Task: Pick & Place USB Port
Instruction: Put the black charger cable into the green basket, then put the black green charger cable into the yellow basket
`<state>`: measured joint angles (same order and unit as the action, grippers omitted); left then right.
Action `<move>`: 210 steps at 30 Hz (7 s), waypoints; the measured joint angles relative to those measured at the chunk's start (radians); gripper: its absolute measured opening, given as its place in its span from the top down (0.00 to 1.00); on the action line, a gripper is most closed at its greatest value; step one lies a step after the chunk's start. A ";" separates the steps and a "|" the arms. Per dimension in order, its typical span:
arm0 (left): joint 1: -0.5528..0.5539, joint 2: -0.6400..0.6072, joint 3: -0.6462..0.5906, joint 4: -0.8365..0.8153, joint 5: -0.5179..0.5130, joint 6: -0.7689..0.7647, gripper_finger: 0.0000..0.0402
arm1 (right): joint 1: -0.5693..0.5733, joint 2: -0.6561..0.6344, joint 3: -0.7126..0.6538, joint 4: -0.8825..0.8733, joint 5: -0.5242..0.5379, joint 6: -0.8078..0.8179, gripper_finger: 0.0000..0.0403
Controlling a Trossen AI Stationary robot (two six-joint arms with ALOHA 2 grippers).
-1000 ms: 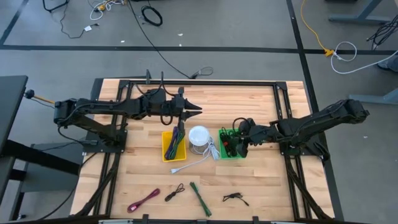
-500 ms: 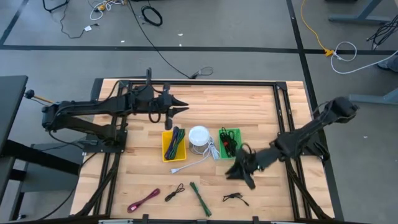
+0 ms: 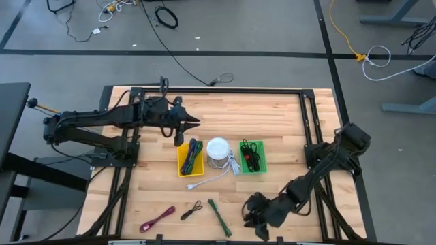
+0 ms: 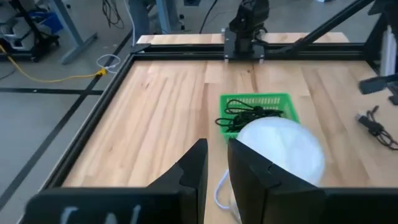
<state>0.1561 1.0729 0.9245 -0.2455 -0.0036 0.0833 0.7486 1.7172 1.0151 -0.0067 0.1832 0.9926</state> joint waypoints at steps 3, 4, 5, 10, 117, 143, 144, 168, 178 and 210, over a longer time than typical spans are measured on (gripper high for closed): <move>-0.019 0.000 0.000 0.009 0.000 -0.016 0.83 | 0.000 0.015 0.054 -0.122 0.012 0.005 0.72; -0.025 0.000 0.000 0.007 0.000 -0.020 0.83 | 0.000 0.014 0.060 -0.140 0.017 0.007 0.72; -0.031 0.000 0.000 0.007 0.001 -0.021 0.83 | 0.000 0.014 0.063 -0.147 0.015 0.020 0.72; -0.065 0.000 0.000 0.007 0.000 -0.027 0.83 | 0.012 0.014 0.063 -0.248 -0.002 0.076 0.72; -0.116 0.000 0.000 -0.026 -0.019 -0.046 0.83 | -0.023 0.184 0.041 -0.199 -0.144 0.092 0.75; -0.117 0.000 0.000 -0.044 -0.018 -0.045 0.83 | -0.218 -0.168 0.040 -0.480 0.158 -0.161 1.00; -0.117 0.000 0.000 -0.044 -0.019 -0.045 0.83 | -0.229 -0.184 0.040 -0.495 0.204 -0.159 1.00; -0.117 0.000 0.000 -0.098 -0.019 -0.033 0.83 | -0.525 -0.180 -0.059 -0.592 0.378 0.016 1.00; -0.116 0.000 0.000 -0.097 -0.027 -0.011 0.83 | -0.550 -0.180 -0.129 -0.516 0.325 -0.032 0.88; -0.113 0.000 0.000 -0.135 -0.161 -0.009 0.83 | -0.300 -0.134 -0.093 0.000 0.038 -0.156 0.61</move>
<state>0.0426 1.0733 0.9249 -0.3805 -0.1642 0.0746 0.4484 1.5837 0.9226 -0.0071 0.2207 0.8371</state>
